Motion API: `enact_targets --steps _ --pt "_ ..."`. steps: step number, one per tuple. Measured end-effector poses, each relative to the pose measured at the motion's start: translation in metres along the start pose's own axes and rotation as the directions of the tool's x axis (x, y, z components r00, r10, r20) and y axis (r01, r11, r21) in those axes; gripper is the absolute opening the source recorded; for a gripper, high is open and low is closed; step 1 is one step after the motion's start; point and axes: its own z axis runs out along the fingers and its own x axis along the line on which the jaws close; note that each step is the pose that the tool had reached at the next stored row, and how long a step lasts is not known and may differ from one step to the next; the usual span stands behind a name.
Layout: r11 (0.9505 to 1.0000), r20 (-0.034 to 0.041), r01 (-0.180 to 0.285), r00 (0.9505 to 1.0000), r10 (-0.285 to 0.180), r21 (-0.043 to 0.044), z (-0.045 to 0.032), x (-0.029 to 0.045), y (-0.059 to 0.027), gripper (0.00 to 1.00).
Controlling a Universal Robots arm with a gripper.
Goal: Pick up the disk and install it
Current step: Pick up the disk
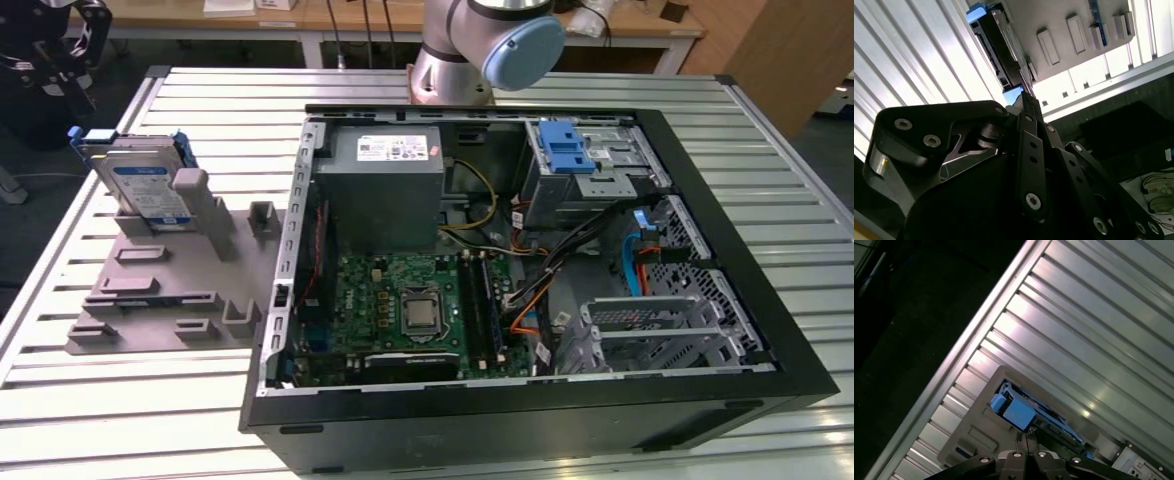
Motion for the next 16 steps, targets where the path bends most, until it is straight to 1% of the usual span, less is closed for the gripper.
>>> enact_targets --steps 16 --pt "0.9993 0.0008 0.037 0.9993 -0.037 -0.0005 0.0 0.0001 0.0 0.11"
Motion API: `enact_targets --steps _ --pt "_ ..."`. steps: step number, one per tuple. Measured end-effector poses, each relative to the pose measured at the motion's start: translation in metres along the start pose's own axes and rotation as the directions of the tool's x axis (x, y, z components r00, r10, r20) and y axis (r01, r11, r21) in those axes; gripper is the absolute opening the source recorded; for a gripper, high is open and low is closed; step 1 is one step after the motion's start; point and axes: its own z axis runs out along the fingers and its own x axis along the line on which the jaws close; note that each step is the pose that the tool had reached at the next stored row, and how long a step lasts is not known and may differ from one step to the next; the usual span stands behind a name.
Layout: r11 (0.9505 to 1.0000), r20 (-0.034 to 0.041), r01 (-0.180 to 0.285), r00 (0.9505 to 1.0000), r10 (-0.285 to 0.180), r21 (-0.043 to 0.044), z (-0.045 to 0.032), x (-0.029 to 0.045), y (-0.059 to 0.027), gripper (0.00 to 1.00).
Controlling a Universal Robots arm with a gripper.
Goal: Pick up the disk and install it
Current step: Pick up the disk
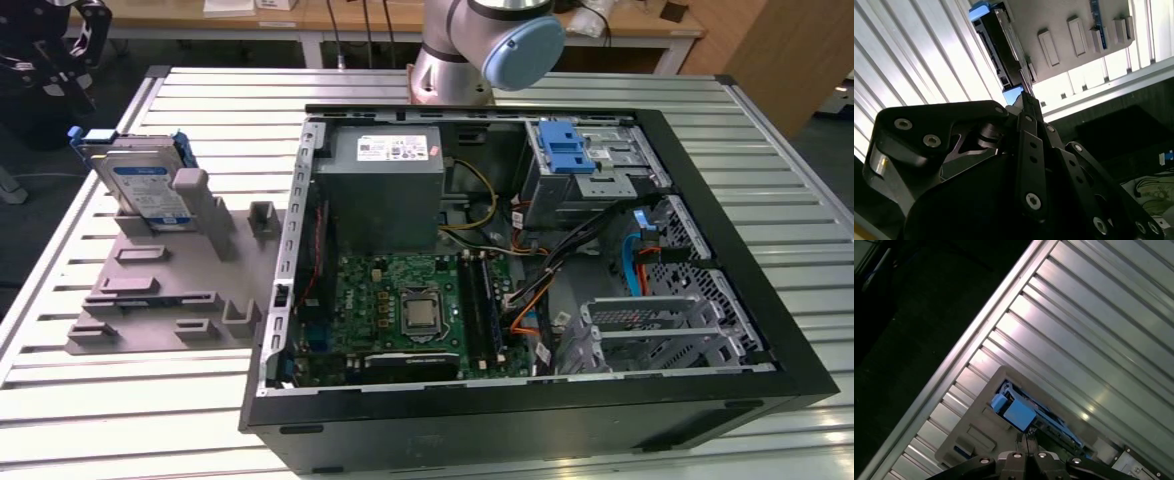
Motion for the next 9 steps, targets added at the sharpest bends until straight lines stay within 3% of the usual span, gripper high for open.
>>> enact_targets --steps 9 --pt "0.9998 0.0004 0.02 0.9998 -0.02 -0.0003 0.0 0.0 0.0 0.11"
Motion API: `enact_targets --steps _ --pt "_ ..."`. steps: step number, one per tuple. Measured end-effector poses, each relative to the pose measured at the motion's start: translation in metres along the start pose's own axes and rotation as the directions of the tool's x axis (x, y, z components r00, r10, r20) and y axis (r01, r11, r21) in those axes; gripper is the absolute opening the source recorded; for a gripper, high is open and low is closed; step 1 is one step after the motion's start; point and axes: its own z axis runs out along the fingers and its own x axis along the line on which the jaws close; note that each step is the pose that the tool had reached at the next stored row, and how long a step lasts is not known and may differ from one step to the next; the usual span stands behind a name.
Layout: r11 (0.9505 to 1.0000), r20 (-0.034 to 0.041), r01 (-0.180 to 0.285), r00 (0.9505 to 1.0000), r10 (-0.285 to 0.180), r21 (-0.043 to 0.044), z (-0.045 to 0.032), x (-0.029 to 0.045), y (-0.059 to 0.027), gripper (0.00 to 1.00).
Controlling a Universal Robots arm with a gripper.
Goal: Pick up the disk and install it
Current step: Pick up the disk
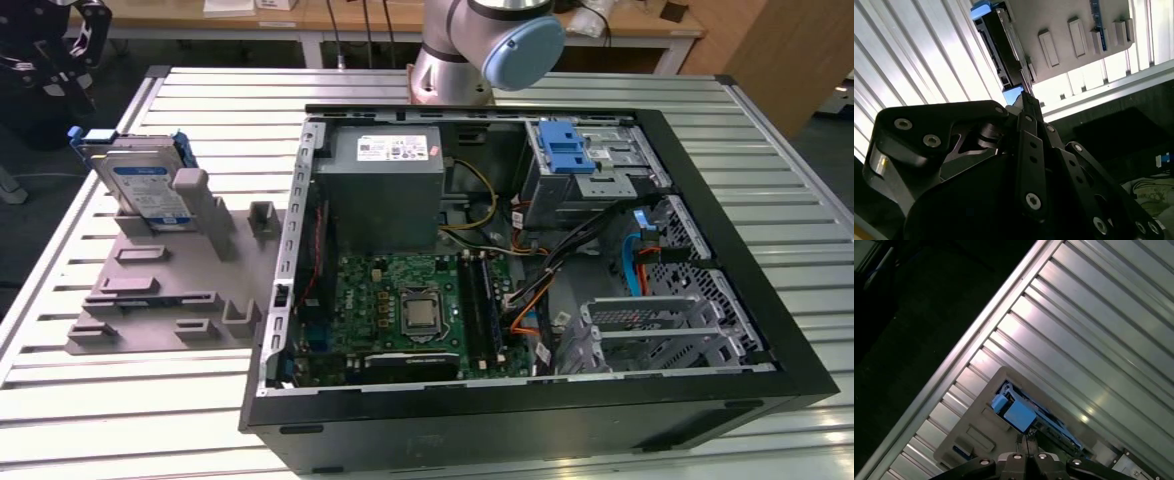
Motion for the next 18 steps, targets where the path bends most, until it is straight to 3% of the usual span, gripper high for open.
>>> enact_targets --steps 18 --pt "0.9992 0.0008 0.04 0.9992 -0.04 -0.0007 0.0 0.0 0.0 0.11"
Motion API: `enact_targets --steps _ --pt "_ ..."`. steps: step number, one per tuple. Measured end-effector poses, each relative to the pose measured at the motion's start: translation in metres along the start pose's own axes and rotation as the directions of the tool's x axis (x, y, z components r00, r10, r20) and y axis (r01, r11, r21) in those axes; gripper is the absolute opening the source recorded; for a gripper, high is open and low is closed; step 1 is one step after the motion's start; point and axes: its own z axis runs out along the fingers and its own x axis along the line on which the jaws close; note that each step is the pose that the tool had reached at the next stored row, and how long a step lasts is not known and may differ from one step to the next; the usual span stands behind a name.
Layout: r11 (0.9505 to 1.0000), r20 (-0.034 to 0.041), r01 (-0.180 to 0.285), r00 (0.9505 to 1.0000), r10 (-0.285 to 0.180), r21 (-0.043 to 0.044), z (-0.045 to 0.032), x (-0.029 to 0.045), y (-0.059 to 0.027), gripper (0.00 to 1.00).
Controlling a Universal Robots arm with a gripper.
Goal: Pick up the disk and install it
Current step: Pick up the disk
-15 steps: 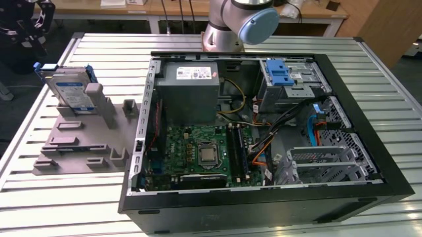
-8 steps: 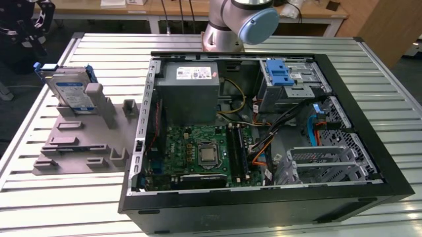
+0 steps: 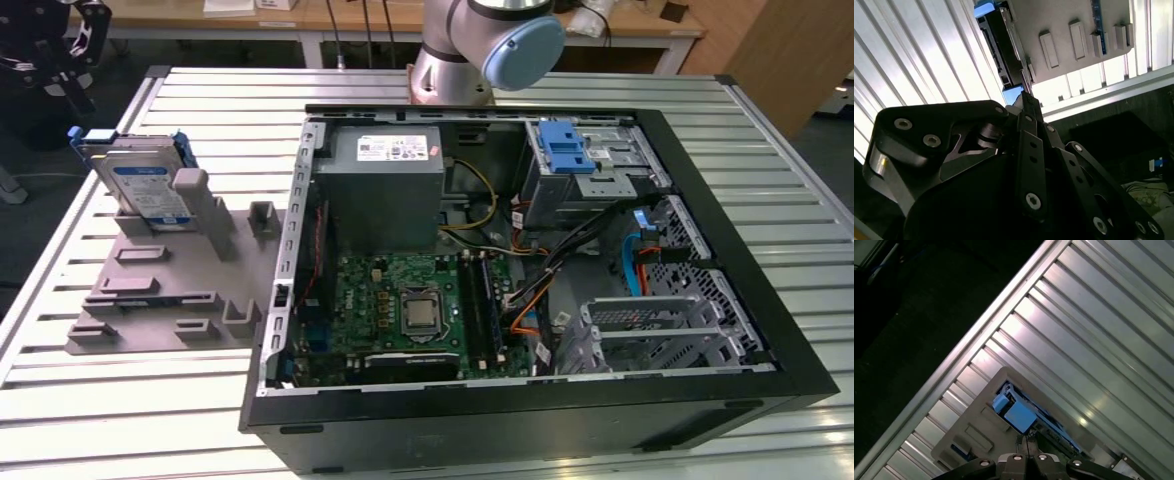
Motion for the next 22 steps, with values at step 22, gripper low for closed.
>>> enact_targets --steps 22 --pt "0.9994 0.0008 0.035 0.9994 -0.035 -0.0005 0.0 0.0 0.0 0.11"
